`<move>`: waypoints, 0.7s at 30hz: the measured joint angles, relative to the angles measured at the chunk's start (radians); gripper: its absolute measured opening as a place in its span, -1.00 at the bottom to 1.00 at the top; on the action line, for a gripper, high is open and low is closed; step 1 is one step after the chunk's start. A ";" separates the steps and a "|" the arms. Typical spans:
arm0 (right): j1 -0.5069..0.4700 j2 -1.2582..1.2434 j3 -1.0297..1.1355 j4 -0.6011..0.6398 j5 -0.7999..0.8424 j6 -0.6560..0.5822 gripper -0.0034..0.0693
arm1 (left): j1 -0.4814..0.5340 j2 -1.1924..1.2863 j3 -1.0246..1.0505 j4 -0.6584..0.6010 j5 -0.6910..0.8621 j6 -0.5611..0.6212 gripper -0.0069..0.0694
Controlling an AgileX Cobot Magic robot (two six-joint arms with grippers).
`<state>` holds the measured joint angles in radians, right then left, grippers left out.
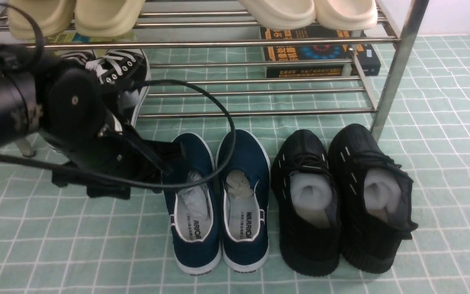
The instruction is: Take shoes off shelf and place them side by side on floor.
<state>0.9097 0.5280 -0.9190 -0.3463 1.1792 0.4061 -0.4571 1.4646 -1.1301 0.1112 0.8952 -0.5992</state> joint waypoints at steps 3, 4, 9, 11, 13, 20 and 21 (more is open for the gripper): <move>0.000 -0.013 0.017 0.001 -0.005 -0.006 -0.73 | 0.000 0.000 -0.049 0.058 0.092 0.001 0.10; 0.000 -0.018 0.033 0.001 -0.034 0.001 -0.73 | 0.000 0.000 -0.059 0.076 0.106 0.001 0.07; 0.000 -0.021 0.225 0.000 -0.432 0.053 -0.72 | 0.000 0.000 -0.069 0.115 0.130 0.001 -0.31; 0.000 -0.017 0.270 0.000 -0.549 0.056 -0.72 | 0.000 0.000 -0.069 0.120 0.130 0.003 -0.45; 0.000 -0.016 0.304 0.002 -0.608 0.056 -0.72 | 0.000 0.000 -0.069 0.122 0.130 0.012 -0.58; 0.005 -0.017 0.317 0.030 -0.651 -0.015 -0.73 | 0.000 0.000 -0.069 0.124 0.117 0.046 -0.82; 0.011 -0.017 0.317 0.057 -0.638 -0.059 -0.75 | 0.000 0.000 -0.069 0.124 0.116 0.046 -0.82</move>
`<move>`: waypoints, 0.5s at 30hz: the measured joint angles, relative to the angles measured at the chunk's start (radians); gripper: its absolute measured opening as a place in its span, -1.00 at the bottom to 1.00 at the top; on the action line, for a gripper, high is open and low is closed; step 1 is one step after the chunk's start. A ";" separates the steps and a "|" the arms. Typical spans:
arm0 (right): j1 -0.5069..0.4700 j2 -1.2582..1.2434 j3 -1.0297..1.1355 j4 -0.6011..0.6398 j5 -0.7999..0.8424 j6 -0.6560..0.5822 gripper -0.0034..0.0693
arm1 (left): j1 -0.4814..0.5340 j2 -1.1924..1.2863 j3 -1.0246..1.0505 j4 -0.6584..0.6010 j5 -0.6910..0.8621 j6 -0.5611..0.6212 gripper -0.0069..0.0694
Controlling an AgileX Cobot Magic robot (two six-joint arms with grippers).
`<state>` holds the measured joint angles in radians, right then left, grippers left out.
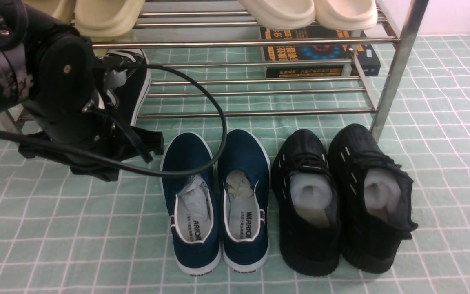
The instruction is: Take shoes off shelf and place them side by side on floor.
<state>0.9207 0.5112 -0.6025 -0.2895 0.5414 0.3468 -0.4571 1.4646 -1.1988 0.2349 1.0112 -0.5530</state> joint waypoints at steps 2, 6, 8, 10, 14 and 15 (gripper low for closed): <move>0.015 0.000 0.000 0.073 0.044 -0.097 -0.82 | 0.000 0.000 0.000 0.000 -0.002 0.001 -0.82; 0.023 0.000 0.001 0.168 0.085 -0.203 -0.93 | 0.000 0.000 0.000 0.000 -0.005 0.004 -0.82; 0.023 0.000 0.001 0.203 0.086 -0.241 -0.95 | 0.000 0.000 0.000 0.000 -0.006 0.004 -0.82; 0.023 0.000 0.001 0.211 0.086 -0.251 -0.95 | 0.000 0.000 0.000 0.001 -0.007 0.004 -0.82; 0.023 0.000 0.001 0.212 0.086 -0.254 -0.95 | 0.000 0.000 0.000 0.005 -0.008 0.004 -0.82; 0.023 0.000 0.001 0.212 0.086 -0.255 -0.95 | 0.000 0.000 0.000 0.005 -0.008 0.004 -0.81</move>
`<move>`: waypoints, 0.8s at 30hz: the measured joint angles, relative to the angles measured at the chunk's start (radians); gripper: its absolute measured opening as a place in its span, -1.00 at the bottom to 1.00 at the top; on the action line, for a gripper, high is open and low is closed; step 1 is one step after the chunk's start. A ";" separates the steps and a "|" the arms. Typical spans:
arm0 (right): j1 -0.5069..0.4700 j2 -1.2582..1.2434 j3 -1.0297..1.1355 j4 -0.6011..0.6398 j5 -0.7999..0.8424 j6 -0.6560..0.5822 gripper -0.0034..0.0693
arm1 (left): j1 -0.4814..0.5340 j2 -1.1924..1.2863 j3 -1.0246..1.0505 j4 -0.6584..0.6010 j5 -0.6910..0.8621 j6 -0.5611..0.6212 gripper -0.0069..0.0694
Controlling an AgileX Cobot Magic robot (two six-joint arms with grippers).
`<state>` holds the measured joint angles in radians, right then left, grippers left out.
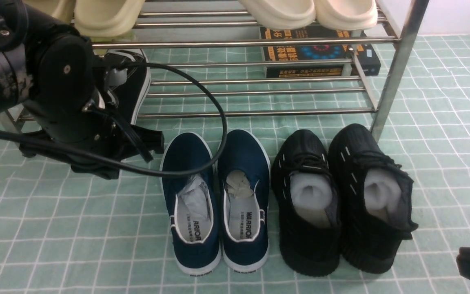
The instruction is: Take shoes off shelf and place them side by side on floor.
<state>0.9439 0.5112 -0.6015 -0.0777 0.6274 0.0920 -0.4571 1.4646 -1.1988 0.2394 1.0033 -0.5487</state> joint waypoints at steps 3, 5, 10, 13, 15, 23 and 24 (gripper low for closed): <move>0.001 0.000 0.000 0.000 0.000 0.000 -0.95 | 0.000 0.000 0.000 0.000 0.000 0.000 -0.80; 0.001 0.000 0.000 0.000 0.000 0.000 -0.94 | 0.000 0.000 0.000 0.000 0.000 0.000 -0.79; 0.001 0.000 0.000 0.000 0.000 0.000 -0.94 | 0.000 0.000 0.000 0.002 0.000 0.000 -0.78; 0.001 0.000 0.000 0.000 0.000 0.000 -0.93 | 0.000 0.000 0.000 0.003 0.000 0.000 -0.77; 0.001 0.000 0.000 0.000 0.000 0.000 -0.92 | 0.000 0.000 0.000 0.003 -0.001 0.000 -0.77; -0.111 -0.081 0.084 0.048 -0.066 0.000 -0.92 | 0.000 0.000 0.000 0.003 -0.001 0.000 -0.75; -0.163 -0.104 0.125 0.063 -0.096 0.000 -0.91 | 0.000 0.000 0.000 0.003 -0.002 0.000 -0.74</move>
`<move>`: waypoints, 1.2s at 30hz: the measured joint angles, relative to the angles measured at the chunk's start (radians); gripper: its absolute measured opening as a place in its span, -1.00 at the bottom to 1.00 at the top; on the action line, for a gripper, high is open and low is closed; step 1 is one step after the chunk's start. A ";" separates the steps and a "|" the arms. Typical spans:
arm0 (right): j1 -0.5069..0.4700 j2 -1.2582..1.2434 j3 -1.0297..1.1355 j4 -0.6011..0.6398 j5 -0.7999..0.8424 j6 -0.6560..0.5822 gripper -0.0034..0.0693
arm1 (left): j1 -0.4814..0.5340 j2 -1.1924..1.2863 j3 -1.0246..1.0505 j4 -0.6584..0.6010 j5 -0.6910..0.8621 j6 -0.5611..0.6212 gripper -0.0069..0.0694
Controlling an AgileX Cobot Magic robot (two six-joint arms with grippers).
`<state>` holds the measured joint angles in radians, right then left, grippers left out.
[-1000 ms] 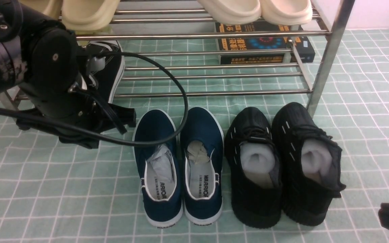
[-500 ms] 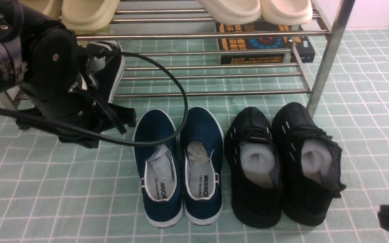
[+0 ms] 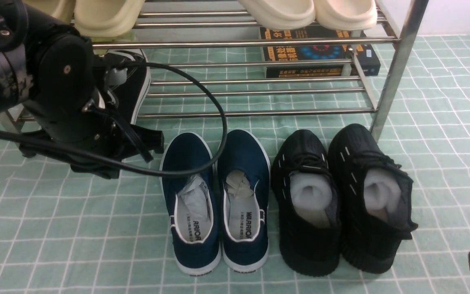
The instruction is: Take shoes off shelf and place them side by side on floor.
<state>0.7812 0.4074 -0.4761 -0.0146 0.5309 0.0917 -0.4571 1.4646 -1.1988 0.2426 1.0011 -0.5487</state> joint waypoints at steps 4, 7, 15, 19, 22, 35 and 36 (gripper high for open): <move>-0.218 -0.125 0.199 0.015 -0.101 0.000 -0.91 | 0.000 0.000 0.000 0.000 -0.005 0.000 -0.74; -0.428 -0.269 0.346 0.015 -0.110 0.000 -0.90 | -0.001 0.000 0.000 0.000 -0.006 0.000 -0.73; -0.719 -0.415 0.483 0.015 -0.118 -0.001 -0.89 | -0.002 -0.044 0.000 0.000 0.019 0.014 -0.72; -0.811 -0.418 0.486 0.015 -0.127 -0.001 -0.88 | -0.003 -0.159 0.000 0.000 0.055 0.023 -0.71; -0.840 -0.418 0.486 0.015 -0.129 -0.001 -0.87 | -0.003 -0.292 0.000 0.002 0.085 0.040 -0.71; -0.707 -0.418 0.486 0.015 -0.130 -0.001 -0.85 | -0.003 -0.810 -0.001 0.038 0.234 0.102 -0.71; -0.705 -0.418 0.486 0.015 -0.130 -0.001 -0.85 | -0.003 -0.861 0.001 0.038 0.234 0.102 -0.71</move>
<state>0.0766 -0.0102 0.0101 0.0000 0.4013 0.0907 -0.4605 0.6040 -1.1977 0.2805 1.2351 -0.4464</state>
